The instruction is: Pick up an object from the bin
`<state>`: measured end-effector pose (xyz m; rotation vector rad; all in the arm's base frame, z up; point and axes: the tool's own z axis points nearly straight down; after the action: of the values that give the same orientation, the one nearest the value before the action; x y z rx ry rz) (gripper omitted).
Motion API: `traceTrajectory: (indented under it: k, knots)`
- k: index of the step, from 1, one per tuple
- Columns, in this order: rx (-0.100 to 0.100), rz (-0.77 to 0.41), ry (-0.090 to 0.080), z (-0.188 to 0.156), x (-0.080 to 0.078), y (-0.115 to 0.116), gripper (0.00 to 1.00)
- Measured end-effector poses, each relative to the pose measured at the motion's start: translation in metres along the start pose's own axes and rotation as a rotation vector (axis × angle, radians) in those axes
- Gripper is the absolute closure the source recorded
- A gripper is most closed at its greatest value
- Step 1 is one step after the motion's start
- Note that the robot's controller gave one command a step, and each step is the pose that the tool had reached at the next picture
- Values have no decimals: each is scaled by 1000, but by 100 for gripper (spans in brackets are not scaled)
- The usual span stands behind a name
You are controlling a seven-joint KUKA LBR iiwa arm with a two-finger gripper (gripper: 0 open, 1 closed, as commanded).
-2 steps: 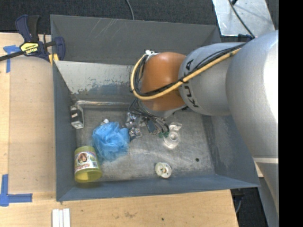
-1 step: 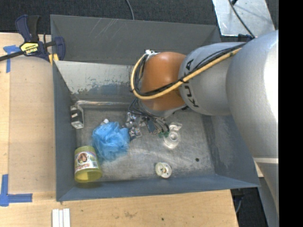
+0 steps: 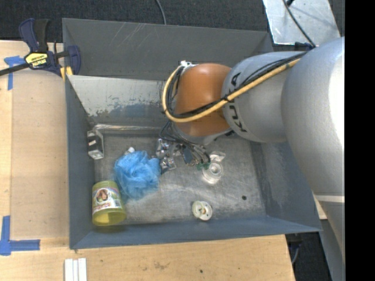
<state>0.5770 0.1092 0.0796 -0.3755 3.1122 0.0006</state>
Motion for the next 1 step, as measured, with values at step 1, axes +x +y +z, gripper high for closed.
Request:
traceTrajectory:
  k: [1]
  knots:
    - [0,0,3,-6,0,0,100]
